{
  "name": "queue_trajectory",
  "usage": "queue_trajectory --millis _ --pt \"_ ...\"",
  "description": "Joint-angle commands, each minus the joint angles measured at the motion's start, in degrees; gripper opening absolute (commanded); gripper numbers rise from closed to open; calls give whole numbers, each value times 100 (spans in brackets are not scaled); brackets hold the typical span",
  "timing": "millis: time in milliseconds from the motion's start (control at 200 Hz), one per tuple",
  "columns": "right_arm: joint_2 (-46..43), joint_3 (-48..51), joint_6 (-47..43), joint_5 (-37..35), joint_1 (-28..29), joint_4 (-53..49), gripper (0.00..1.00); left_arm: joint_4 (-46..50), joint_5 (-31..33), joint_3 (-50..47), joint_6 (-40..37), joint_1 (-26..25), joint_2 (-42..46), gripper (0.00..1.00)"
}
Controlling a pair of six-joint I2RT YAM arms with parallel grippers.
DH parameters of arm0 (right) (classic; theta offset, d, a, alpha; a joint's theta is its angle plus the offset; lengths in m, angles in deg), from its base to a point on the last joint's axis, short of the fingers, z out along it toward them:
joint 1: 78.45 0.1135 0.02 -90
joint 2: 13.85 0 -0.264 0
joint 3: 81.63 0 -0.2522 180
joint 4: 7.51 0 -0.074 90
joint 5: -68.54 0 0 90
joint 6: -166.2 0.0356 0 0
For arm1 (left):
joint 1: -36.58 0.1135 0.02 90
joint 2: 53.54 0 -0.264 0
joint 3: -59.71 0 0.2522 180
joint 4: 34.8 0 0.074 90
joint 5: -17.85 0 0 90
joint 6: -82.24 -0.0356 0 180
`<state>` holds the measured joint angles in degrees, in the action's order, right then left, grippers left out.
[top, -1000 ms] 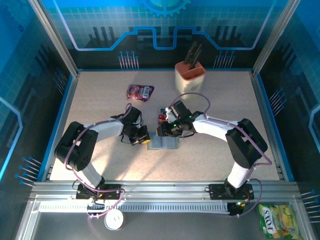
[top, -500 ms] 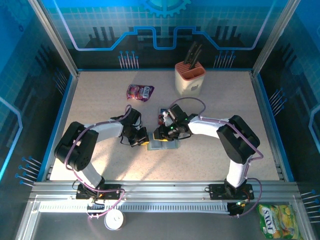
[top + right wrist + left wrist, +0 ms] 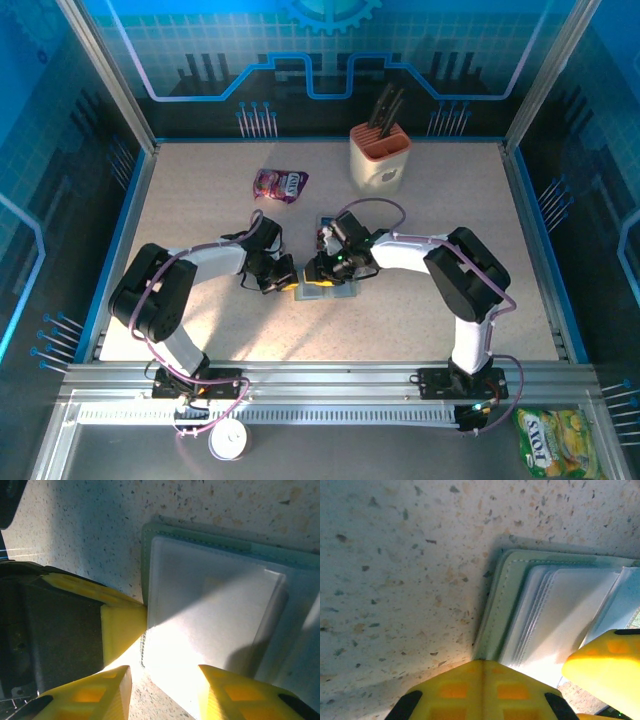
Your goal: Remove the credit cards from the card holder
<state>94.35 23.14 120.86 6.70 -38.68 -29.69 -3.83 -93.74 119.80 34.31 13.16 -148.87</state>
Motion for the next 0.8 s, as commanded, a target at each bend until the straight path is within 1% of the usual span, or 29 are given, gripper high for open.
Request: queue_trajectory --millis 0,160,480,620,795 --pt "122 -120 83 154 86 86 40 116 -3 -111 58 -21 -117 0" --pt "213 -190 34 22 91 -152 40 124 3 -113 39 -22 -135 0" --pt "-80 -273 -408 -659 79 -1053 41 169 45 -114 30 -21 -117 0" --pt "-99 -248 -467 -644 31 -1101 41 254 76 -54 -14 -17 -144 0" --pt "-105 -5 -386 -305 -51 -651 41 344 102 27 -29 -21 -53 0"
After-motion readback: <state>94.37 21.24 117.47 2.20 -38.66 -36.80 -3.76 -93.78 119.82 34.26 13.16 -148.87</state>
